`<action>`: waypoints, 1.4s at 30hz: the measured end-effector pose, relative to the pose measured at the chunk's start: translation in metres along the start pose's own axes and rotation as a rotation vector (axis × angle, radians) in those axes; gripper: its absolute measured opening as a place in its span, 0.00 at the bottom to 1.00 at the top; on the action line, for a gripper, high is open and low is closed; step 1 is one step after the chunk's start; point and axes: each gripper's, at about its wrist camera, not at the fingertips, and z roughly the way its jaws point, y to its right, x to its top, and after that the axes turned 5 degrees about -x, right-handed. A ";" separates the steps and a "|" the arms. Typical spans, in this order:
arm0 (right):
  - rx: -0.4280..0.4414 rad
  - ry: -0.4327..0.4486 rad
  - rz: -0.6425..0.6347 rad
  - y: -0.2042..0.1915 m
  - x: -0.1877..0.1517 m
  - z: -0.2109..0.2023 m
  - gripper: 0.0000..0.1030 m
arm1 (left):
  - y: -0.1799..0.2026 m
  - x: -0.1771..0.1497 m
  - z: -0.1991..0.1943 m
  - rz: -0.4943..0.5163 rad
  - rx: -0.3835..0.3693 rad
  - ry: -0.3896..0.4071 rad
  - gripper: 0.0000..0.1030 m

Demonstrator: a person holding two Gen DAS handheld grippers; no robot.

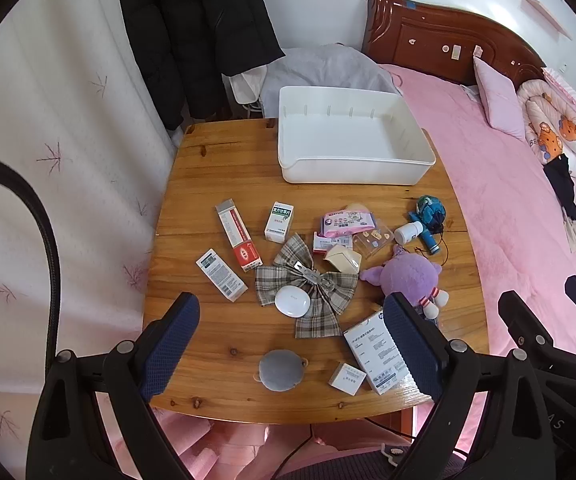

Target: Organize objects

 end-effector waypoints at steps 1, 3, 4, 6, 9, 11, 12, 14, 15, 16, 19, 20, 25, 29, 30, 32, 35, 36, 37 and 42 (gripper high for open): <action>0.000 -0.001 0.000 0.000 0.000 0.000 1.00 | 0.000 0.000 0.000 0.000 0.000 0.000 0.92; 0.000 -0.003 0.000 0.000 -0.001 0.001 1.00 | 0.000 0.000 0.000 0.000 0.001 0.000 0.92; 0.000 -0.006 0.000 -0.001 0.000 0.002 1.00 | 0.000 0.000 0.000 0.000 0.001 -0.001 0.92; -0.001 -0.007 -0.002 -0.002 -0.001 0.003 1.00 | 0.000 0.000 0.000 0.000 0.000 0.000 0.92; -0.001 -0.008 -0.001 -0.003 0.000 0.004 1.00 | 0.000 0.000 0.000 0.001 0.000 -0.001 0.92; -0.001 -0.009 -0.001 -0.003 0.000 0.004 1.00 | 0.000 0.000 0.000 0.001 0.000 -0.002 0.92; -0.001 -0.009 -0.002 -0.003 0.000 0.004 1.00 | 0.000 0.000 0.001 0.001 -0.001 -0.003 0.92; -0.002 -0.009 -0.002 -0.003 0.000 0.004 1.00 | 0.000 -0.001 0.002 0.002 -0.001 -0.005 0.92; -0.002 -0.009 -0.002 -0.003 -0.001 0.004 1.00 | 0.000 -0.002 0.002 0.002 -0.001 -0.005 0.92; -0.002 -0.008 -0.002 -0.003 0.000 0.004 1.00 | 0.000 -0.001 0.002 0.002 -0.001 -0.005 0.92; -0.002 -0.009 -0.002 -0.003 -0.001 0.004 1.00 | 0.000 -0.001 0.002 0.002 -0.002 -0.005 0.92; -0.002 -0.009 -0.001 -0.003 0.000 0.004 1.00 | 0.000 -0.001 0.002 0.002 -0.001 -0.005 0.92; -0.003 -0.009 -0.002 -0.003 0.000 0.004 1.00 | -0.001 -0.002 0.003 0.003 0.000 -0.006 0.92; -0.003 -0.009 -0.005 -0.003 -0.002 0.004 1.00 | -0.001 -0.003 0.003 0.002 0.000 -0.008 0.92; -0.003 -0.009 -0.005 -0.003 -0.002 0.004 1.00 | -0.001 -0.003 0.003 0.002 0.000 -0.009 0.92; -0.002 -0.011 -0.005 -0.003 -0.003 0.005 1.00 | -0.002 -0.005 0.004 0.000 -0.001 -0.012 0.92; 0.003 -0.016 -0.007 -0.003 -0.004 0.005 1.00 | -0.006 -0.006 0.006 -0.011 -0.003 -0.023 0.92; 0.007 -0.019 -0.009 -0.003 -0.005 0.006 1.00 | -0.007 -0.007 0.007 -0.016 -0.005 -0.026 0.92; 0.010 -0.022 -0.008 -0.003 -0.005 0.006 1.00 | -0.009 -0.007 0.008 -0.021 -0.006 -0.030 0.92; 0.052 -0.029 -0.005 -0.001 -0.007 0.010 1.00 | -0.022 -0.010 0.022 -0.036 0.025 -0.052 0.92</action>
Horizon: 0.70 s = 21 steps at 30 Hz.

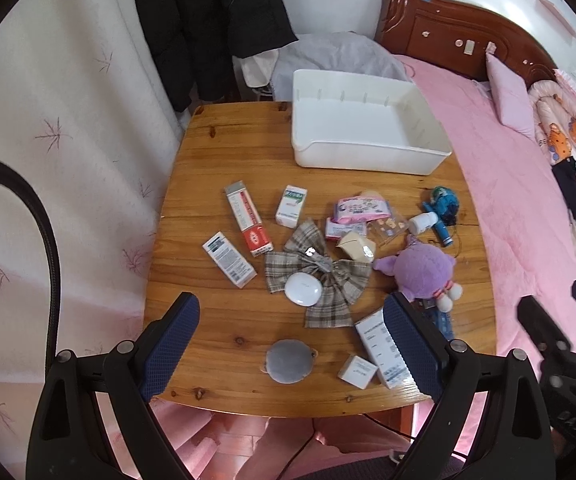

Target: Organize objects

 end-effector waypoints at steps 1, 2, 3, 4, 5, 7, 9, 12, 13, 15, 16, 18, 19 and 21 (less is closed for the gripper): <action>0.013 0.001 -0.004 0.000 0.000 0.001 1.00 | -0.004 -0.001 0.006 -0.007 0.012 -0.008 0.92; 0.020 0.004 -0.010 0.000 0.000 0.001 1.00 | -0.008 -0.002 0.010 -0.015 0.019 -0.017 0.92; 0.026 0.014 -0.021 0.000 -0.001 0.001 1.00 | -0.012 -0.004 0.014 -0.024 0.025 -0.027 0.92; 0.028 0.024 -0.034 -0.001 -0.002 0.002 1.00 | -0.016 -0.007 0.019 -0.037 0.030 -0.039 0.92; 0.031 0.032 -0.050 -0.003 -0.004 0.002 1.00 | -0.022 -0.010 0.027 -0.052 0.031 -0.057 0.92; 0.052 0.045 -0.088 -0.008 -0.007 0.005 1.00 | -0.028 -0.015 0.039 -0.073 0.037 -0.089 0.92; 0.095 0.059 -0.131 -0.011 -0.014 0.008 1.00 | -0.034 -0.023 0.051 -0.089 0.041 -0.121 0.92; 0.143 0.082 -0.196 -0.019 -0.023 0.017 1.00 | -0.042 -0.037 0.072 -0.107 0.039 -0.169 0.92; 0.150 0.093 -0.224 -0.022 -0.027 0.019 1.00 | -0.044 -0.041 0.077 -0.115 0.033 -0.181 0.92; 0.163 0.119 -0.282 -0.028 -0.038 0.024 1.00 | -0.047 -0.049 0.089 -0.124 0.027 -0.208 0.92; 0.167 0.129 -0.315 -0.032 -0.044 0.027 0.99 | -0.048 -0.053 0.094 -0.129 0.017 -0.218 0.92; 0.184 0.147 -0.389 -0.041 -0.057 0.033 0.99 | -0.051 -0.062 0.106 -0.135 0.000 -0.241 0.92; 0.193 0.151 -0.431 -0.046 -0.065 0.037 0.99 | -0.052 -0.064 0.111 -0.139 -0.010 -0.248 0.92; 0.211 0.155 -0.519 -0.058 -0.083 0.043 0.99 | -0.054 -0.071 0.122 -0.148 -0.032 -0.264 0.92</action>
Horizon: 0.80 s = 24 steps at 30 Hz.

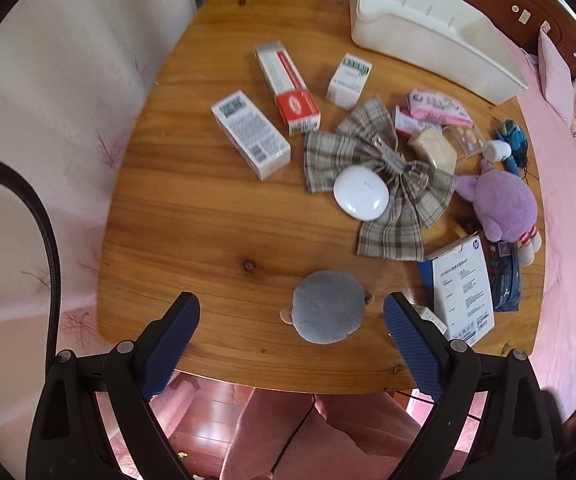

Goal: Organize objects
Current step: 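Grasp the grey round pouch with the left gripper while the right grasps a small white box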

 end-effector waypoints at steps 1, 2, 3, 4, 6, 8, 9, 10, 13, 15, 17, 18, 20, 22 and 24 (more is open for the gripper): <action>0.016 0.004 -0.043 -0.010 -0.006 0.003 0.99 | -0.001 -0.001 0.007 -0.002 -0.009 -0.007 0.92; 0.026 0.005 -0.082 -0.018 -0.011 0.006 0.99 | -0.002 -0.003 0.014 -0.005 -0.014 -0.016 0.92; 0.036 0.004 -0.130 -0.029 -0.017 0.011 0.97 | -0.003 -0.004 0.019 -0.008 -0.022 -0.019 0.92; 0.046 0.002 -0.158 -0.037 -0.022 0.014 0.95 | -0.004 -0.004 0.024 -0.010 -0.027 -0.021 0.92; 0.106 -0.024 -0.209 -0.051 -0.032 0.026 0.83 | -0.006 -0.006 0.035 -0.015 -0.039 -0.029 0.92; 0.171 -0.056 -0.216 -0.057 -0.038 0.037 0.79 | -0.007 -0.007 0.045 -0.023 -0.048 -0.035 0.92; 0.192 -0.062 -0.219 -0.060 -0.041 0.041 0.79 | -0.007 -0.009 0.050 -0.026 -0.057 -0.041 0.92; 0.210 -0.067 -0.225 -0.063 -0.043 0.045 0.79 | -0.006 -0.009 0.053 -0.027 -0.061 -0.045 0.92; 0.221 -0.076 -0.257 -0.073 -0.050 0.055 0.79 | -0.005 -0.013 0.064 -0.026 -0.067 -0.059 0.92; 0.212 -0.094 -0.281 -0.077 -0.054 0.064 0.78 | -0.003 -0.015 0.071 -0.024 -0.067 -0.067 0.92; 0.201 -0.108 -0.297 -0.079 -0.058 0.071 0.76 | -0.002 -0.017 0.076 -0.026 -0.074 -0.075 0.92; 0.204 -0.114 -0.304 -0.079 -0.059 0.074 0.75 | -0.001 -0.017 0.080 -0.029 -0.077 -0.081 0.92; 0.204 -0.125 -0.316 -0.079 -0.061 0.080 0.74 | -0.001 -0.018 0.086 -0.039 -0.083 -0.093 0.92; 0.201 -0.140 -0.327 -0.079 -0.063 0.087 0.72 | -0.001 -0.017 0.092 -0.052 -0.091 -0.101 0.92; 0.206 -0.159 -0.336 -0.080 -0.065 0.091 0.67 | -0.001 -0.017 0.096 -0.061 -0.096 -0.107 0.92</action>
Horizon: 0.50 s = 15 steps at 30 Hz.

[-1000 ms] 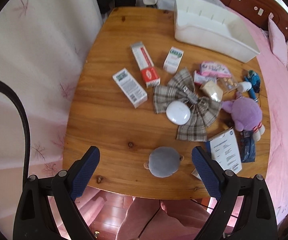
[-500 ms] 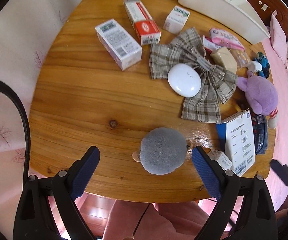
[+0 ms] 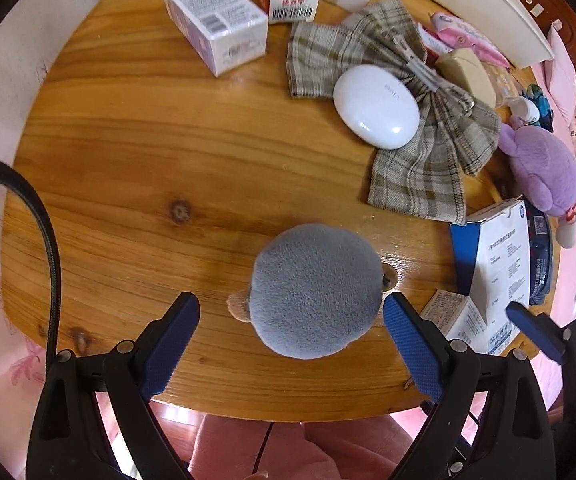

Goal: Organize objects
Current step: 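Grasp the grey round pouch with the left gripper while the right grasps a small white box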

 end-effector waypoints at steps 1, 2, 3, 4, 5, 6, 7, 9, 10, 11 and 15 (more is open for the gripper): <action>0.000 -0.007 -0.005 0.000 0.000 0.004 0.66 | 0.000 0.001 0.002 -0.003 -0.003 -0.001 0.92; -0.001 -0.014 -0.013 -0.001 0.000 0.006 0.65 | 0.001 0.002 0.003 -0.005 -0.002 -0.001 0.92; -0.003 -0.017 -0.022 -0.002 0.000 0.009 0.64 | 0.002 0.003 0.003 -0.001 0.004 0.009 0.92; -0.005 -0.022 -0.028 -0.003 0.000 0.010 0.64 | 0.004 0.004 0.003 0.008 0.005 0.016 0.92; -0.009 -0.027 -0.036 -0.004 -0.001 0.013 0.63 | 0.005 0.005 0.003 0.013 0.007 0.020 0.92; -0.012 -0.032 -0.043 -0.005 -0.001 0.016 0.63 | 0.006 0.006 0.003 0.016 0.010 0.023 0.92; -0.017 -0.039 -0.050 -0.007 -0.001 0.018 0.62 | 0.006 0.008 0.003 0.014 0.016 0.026 0.92; -0.022 -0.060 -0.066 -0.011 -0.002 0.024 0.61 | 0.006 0.012 0.002 0.000 0.026 0.036 0.92; -0.031 -0.061 -0.073 -0.012 -0.003 0.025 0.61 | 0.006 0.013 0.002 -0.003 0.030 0.038 0.92; -0.041 -0.057 -0.084 -0.014 -0.004 0.025 0.61 | 0.006 0.014 0.002 -0.004 0.035 0.039 0.92; -0.045 -0.042 -0.127 -0.021 -0.002 0.026 0.60 | 0.015 0.017 0.005 0.057 0.097 0.028 0.92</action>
